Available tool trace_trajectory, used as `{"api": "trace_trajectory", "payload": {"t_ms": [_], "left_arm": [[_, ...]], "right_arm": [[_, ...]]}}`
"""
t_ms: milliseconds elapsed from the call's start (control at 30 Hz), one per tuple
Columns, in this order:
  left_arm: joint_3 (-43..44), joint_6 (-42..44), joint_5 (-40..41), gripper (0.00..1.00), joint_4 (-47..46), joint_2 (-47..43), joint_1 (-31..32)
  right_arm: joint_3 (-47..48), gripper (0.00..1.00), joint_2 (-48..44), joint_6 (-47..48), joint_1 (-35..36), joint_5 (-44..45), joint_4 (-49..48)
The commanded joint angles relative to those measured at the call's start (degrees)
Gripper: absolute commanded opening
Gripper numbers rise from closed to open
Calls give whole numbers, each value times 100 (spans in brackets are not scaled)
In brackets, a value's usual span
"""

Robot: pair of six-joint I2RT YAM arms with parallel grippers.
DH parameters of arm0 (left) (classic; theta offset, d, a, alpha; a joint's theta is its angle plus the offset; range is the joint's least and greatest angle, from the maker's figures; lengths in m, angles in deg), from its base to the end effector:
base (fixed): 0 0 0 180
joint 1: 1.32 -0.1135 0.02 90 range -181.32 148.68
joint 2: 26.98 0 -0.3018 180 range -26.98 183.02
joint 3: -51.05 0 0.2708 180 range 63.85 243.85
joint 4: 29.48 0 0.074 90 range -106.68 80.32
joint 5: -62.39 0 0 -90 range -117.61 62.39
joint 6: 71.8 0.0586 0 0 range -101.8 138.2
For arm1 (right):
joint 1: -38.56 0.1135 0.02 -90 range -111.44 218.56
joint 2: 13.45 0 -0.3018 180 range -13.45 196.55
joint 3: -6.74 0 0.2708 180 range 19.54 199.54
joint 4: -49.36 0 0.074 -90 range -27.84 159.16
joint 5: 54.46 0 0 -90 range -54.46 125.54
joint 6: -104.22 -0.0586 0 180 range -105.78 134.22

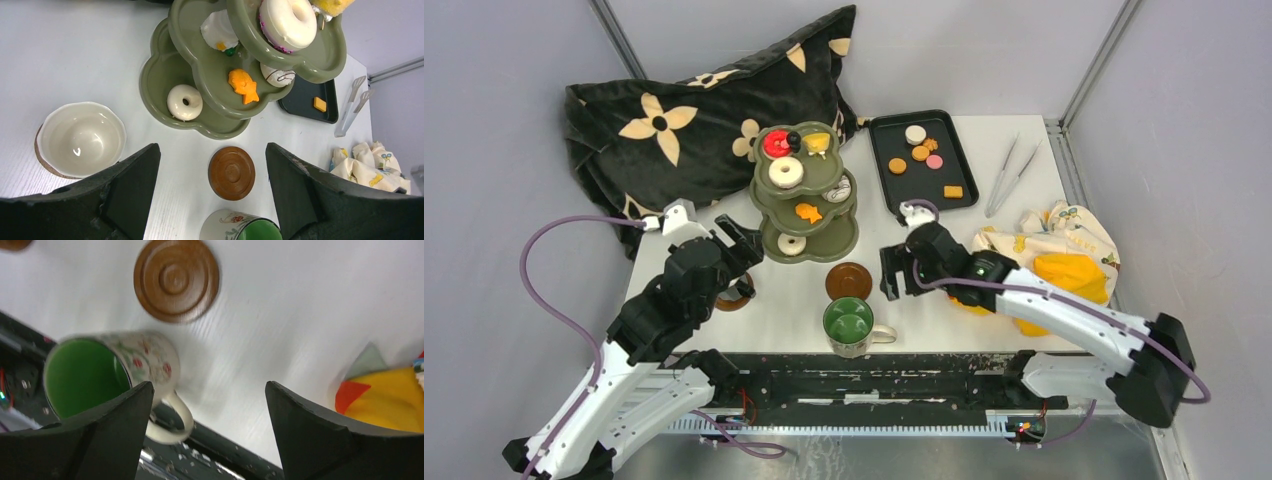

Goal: Serve the afternoon tea

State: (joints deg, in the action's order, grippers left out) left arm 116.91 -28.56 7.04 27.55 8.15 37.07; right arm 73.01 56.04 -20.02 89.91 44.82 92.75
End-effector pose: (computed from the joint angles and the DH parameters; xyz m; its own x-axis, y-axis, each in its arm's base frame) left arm 0.1112 -0.0456 0.3714 -0.3190 -0.5118 -0.7977 -0.1767 0.8590 -0.4805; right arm 0.1793 0.2090 0.2852 -0.7699 -0.0737 -0.6338 -0.3246 0.9004 0.2896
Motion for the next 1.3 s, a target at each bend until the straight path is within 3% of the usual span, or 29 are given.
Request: {"api": "trace_trajectory", "payload": {"t_ms": [0,133,200,500,600,733,967,1267], "left_arm": [[27,295,51,85,-137,-58,8],[142,644,75,86,-162,-46,2],[207,785,39,86,-160,-83,3],[32,783,-37,87,31,-543,7],[-84,727,-56,88,71,-728,4],[-225,540,-27,88,250,-923,4],[-280,552,-295,90,200,-965,8],[-220,605,-327,91,194,-896,5]], "right_arm": [[-708,90,-781,883,13,-979,178],[-1415,90,-1130,1057,28,-2024,-472],[-1798,95,-1214,952,68,-2250,-943],[-1710,99,-633,1609,481,-2110,-840],[-1498,100,-297,1948,687,-1635,-743],[-1170,94,303,2296,841,-1600,-775],[-1103,93,500,2452,1225,-1619,-1065],[-1044,72,572,2555,1586,-1183,-1227]]}}
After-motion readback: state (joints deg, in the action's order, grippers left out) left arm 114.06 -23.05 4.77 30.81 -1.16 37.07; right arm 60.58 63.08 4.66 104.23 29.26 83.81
